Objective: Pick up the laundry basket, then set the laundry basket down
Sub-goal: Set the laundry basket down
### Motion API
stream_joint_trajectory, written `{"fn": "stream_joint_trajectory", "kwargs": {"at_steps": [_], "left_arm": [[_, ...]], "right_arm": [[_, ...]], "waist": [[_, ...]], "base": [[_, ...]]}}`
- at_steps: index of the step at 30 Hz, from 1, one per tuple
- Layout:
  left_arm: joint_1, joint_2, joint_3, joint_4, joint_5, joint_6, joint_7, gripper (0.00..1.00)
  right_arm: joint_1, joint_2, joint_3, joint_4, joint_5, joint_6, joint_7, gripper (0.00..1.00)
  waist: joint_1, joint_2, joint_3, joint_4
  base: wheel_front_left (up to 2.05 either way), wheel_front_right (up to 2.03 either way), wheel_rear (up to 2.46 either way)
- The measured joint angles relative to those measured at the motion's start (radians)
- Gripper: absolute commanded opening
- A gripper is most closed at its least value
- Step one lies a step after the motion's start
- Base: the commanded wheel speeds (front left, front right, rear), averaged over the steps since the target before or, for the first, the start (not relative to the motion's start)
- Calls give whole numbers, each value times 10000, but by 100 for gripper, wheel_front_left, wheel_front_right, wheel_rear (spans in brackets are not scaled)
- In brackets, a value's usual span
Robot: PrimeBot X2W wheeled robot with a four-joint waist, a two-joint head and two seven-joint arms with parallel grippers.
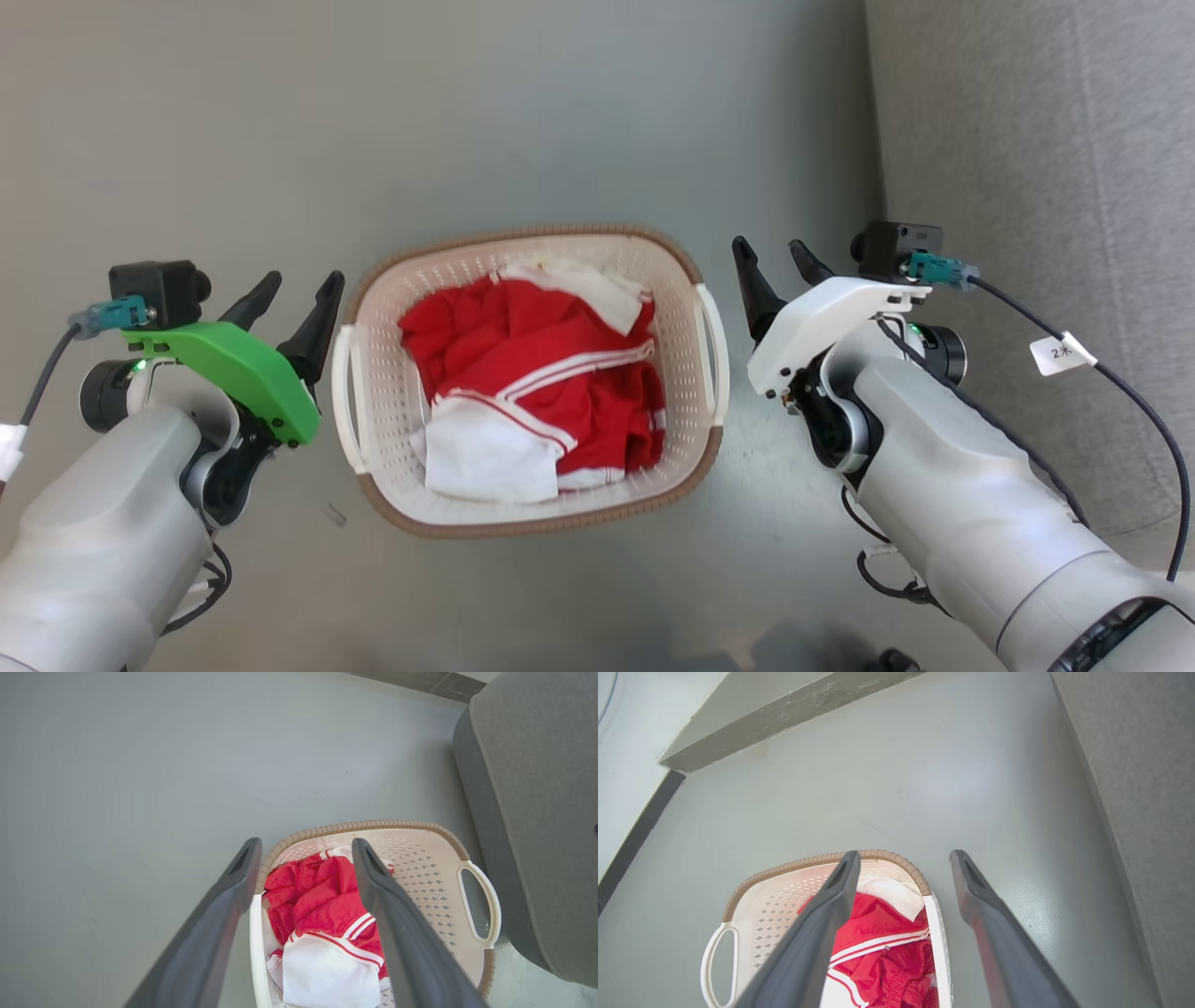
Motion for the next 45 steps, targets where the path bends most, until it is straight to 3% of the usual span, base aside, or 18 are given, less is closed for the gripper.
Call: {"fn": "stream_joint_trajectory", "kwargs": {"at_steps": [15, 36, 45], "left_arm": [[1104, -42, 1889, -723, 1137, 0, 0, 100], [3400, -295, 4740, -1965, 3001, 8, -2, 100], [4380, -318, 5862, -2980, 3827, 305, -2, 100]], "right_arm": [[836, -230, -1331, -1028, -1902, 148, 0, 100], [3385, -924, -3287, -3919, -3998, 213, 0, 100], [4085, -926, -3929, -5296, -4753, 138, -2, 100]], "waist": [[0, 0, -2140, 107], [-1, 0, -5047, 321], [-1, 0, -5617, 368]], "base": [[0, 0, 0], [0, 0, 0], [0, 0, 0]]}}
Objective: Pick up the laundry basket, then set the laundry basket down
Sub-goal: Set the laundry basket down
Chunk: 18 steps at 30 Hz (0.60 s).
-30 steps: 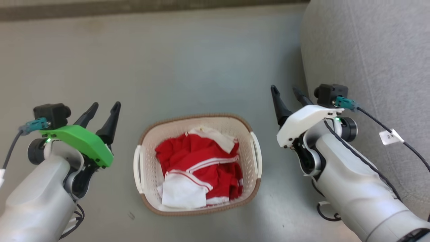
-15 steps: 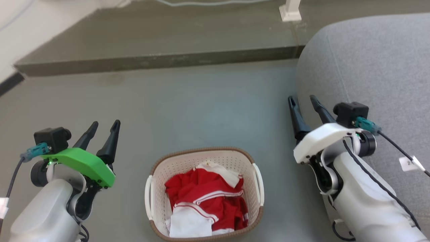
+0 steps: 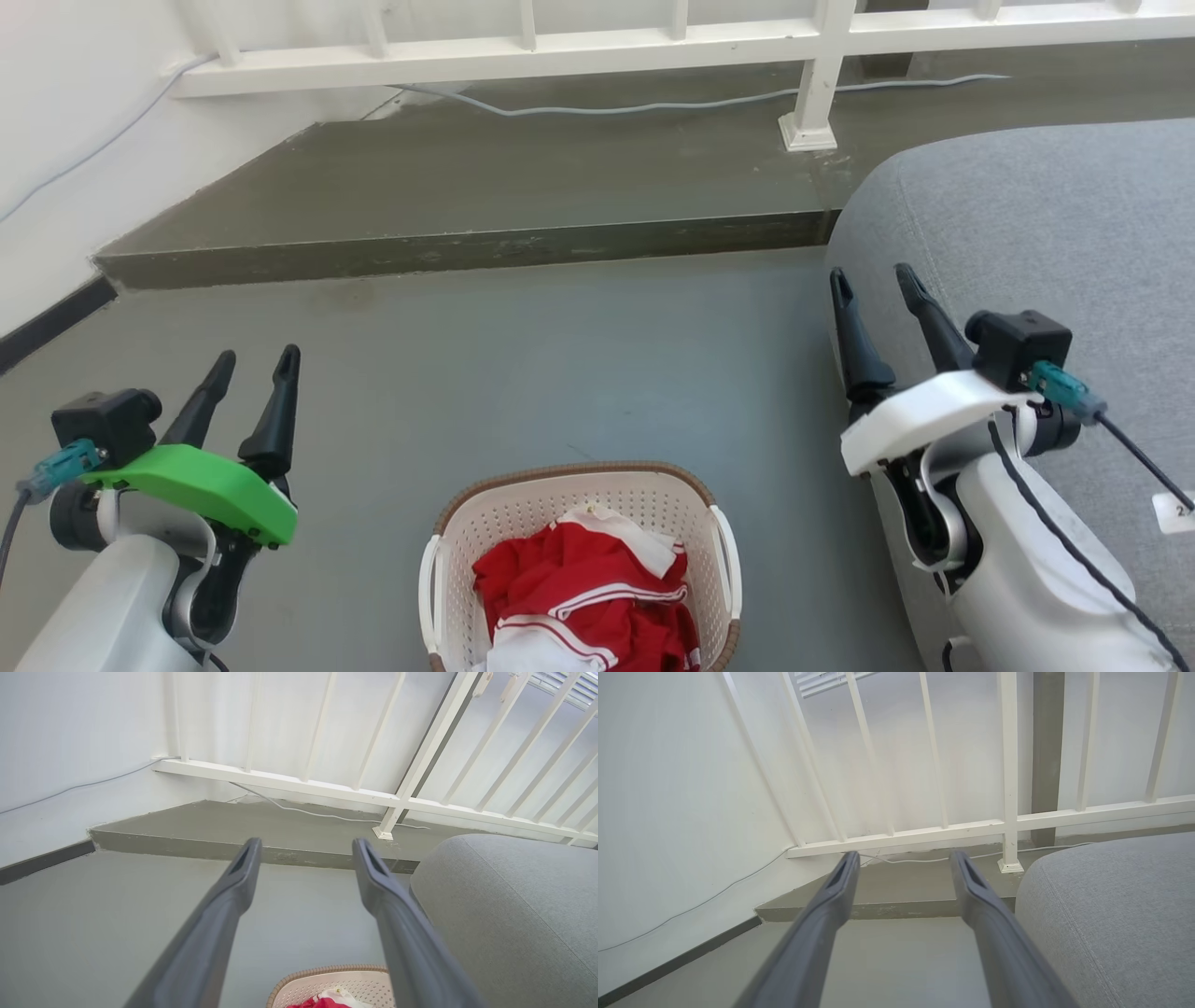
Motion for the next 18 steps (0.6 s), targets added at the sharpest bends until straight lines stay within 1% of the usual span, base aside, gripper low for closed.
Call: {"fn": "stream_joint_trajectory", "kwargs": {"at_steps": [10, 18], "left_arm": [[816, -268, 963, -1283, 1120, 211, -29, 100], [1593, -443, 1446, -1691, 1630, 303, -29, 100]], "right_arm": [[878, -12, -479, -807, -552, -6, 0, 100], [1248, 13, -665, -1202, -825, -2, 2, 100]], "waist": [[0, 0, -103, 13], [0, 0, -101, 60]], "base": [[0, 0, 0], [0, 0, 0]]}}
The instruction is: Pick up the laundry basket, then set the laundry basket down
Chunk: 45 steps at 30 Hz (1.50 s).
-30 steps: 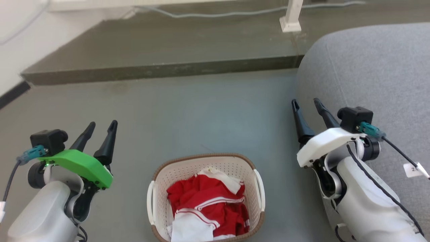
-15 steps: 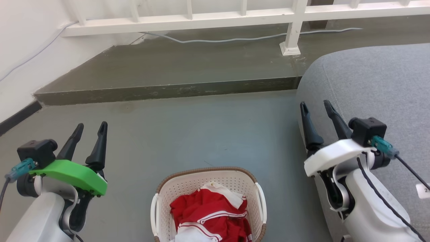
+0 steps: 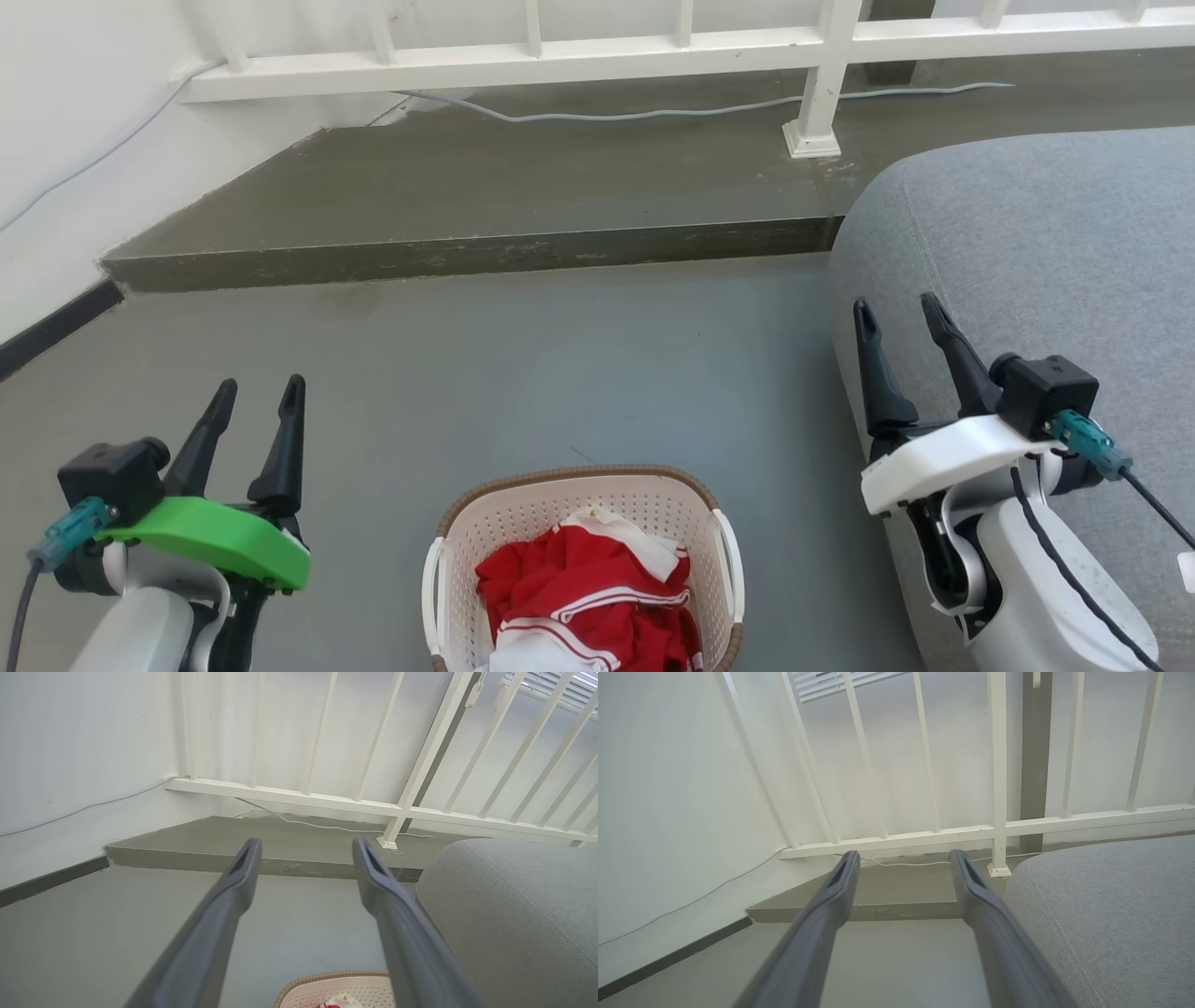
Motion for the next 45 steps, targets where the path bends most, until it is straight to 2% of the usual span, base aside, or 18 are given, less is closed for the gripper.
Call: {"fn": "stream_joint_trajectory", "kwargs": {"at_steps": [5, 42, 43, 45], "left_arm": [[290, -242, 180, -267, 186, 0, 0, 100], [1264, -796, 869, -788, 1162, -291, 0, 100], [1295, -798, 869, -790, 1162, -295, 0, 0], [1396, -894, 832, -600, 1162, -293, 17, 0]], "right_arm": [[236, 58, -113, -115, -153, 10, -2, 100], [839, 389, -704, -259, -608, 477, 0, 100], [856, 407, -708, -259, -637, 483, 0, 0], [948, 456, -681, -98, -635, 477, 4, 0]], "waist": [[0, 0, -1, 13], [0, 0, -27, 1], [0, 0, -27, 0], [0, 0, -26, 0]], "base": [[0, 0, 0], [0, 0, 0], [0, 0, 0], [0, 0, 0]]}}
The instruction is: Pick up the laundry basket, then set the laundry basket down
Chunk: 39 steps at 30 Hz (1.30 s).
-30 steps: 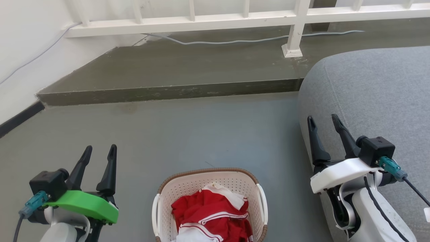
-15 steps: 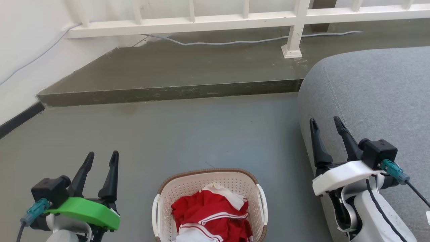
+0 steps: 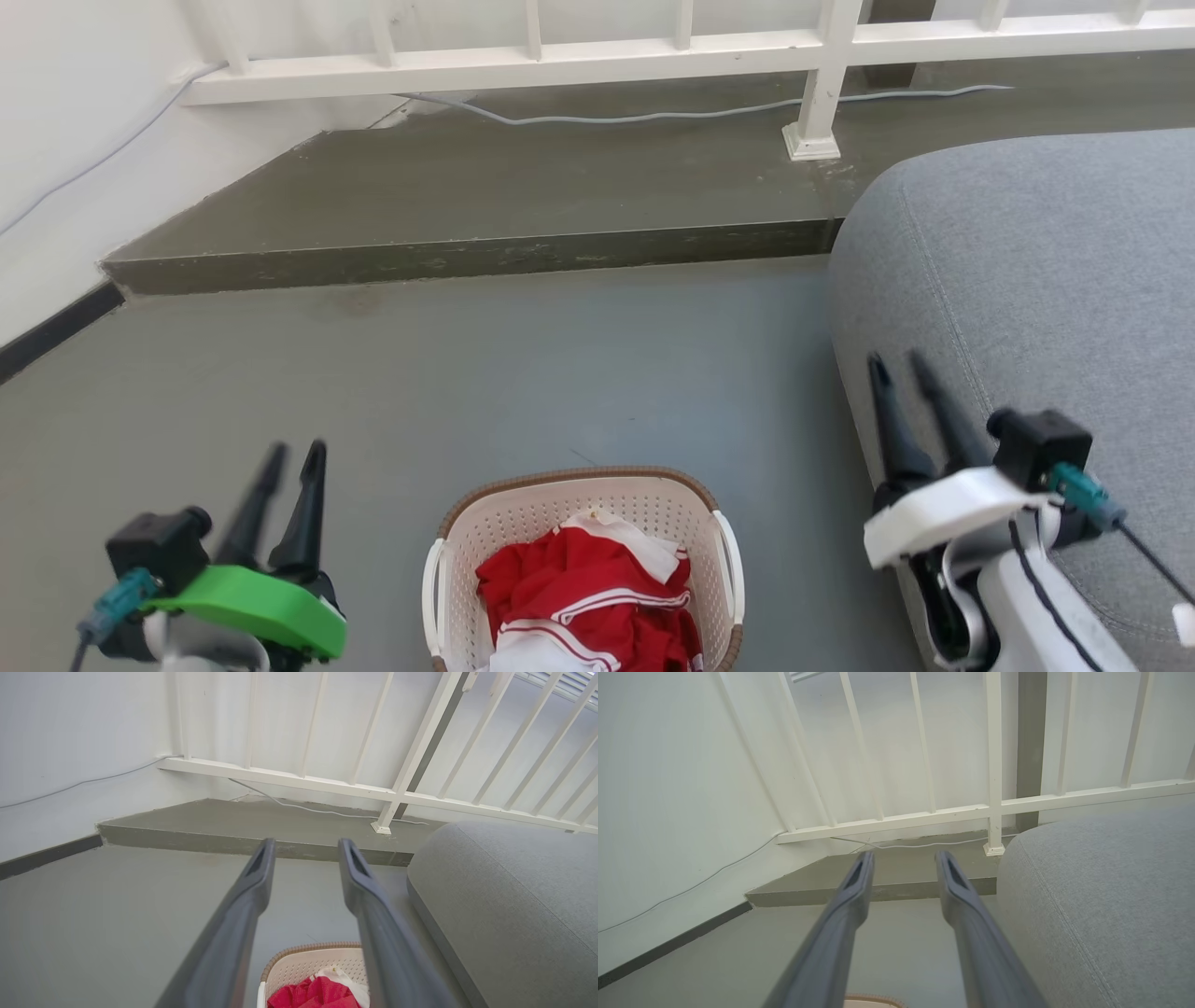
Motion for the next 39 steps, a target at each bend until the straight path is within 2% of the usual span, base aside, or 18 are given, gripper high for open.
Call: {"fn": "stream_joint_trajectory", "kwargs": {"at_steps": [5, 10, 24, 27, 39], "left_arm": [[195, -226, -13, 138, -84, 0, 46, 0], [194, -259, 125, 148, -675, 0, 217, 0], [194, -541, 577, 203, -2077, -2, 736, 0], [193, -606, 782, 253, -2656, -2, 934, 0], [190, -853, 1193, 311, -3818, -35, 1363, 0]], "right_arm": [[360, 88, -42, 182, 182, 8, 4, 0], [360, 107, -157, 178, 639, 109, 119, 0], [359, 153, -692, 176, 2786, 328, 640, 0], [358, 196, -943, 180, 3507, 418, 871, 0], [357, 272, -1388, 226, 4991, 625, 1310, 0]], "waist": [[0, 0, 0, 9], [0, 0, -3, 35], [0, 0, -4, 98], [0, 0, -4, 124], [0, 0, -6, 175]], "base": [[0, 0, 0], [0, 0, 0], [0, 0, 0], [0, 0, 0], [0, 0, 0]]}}
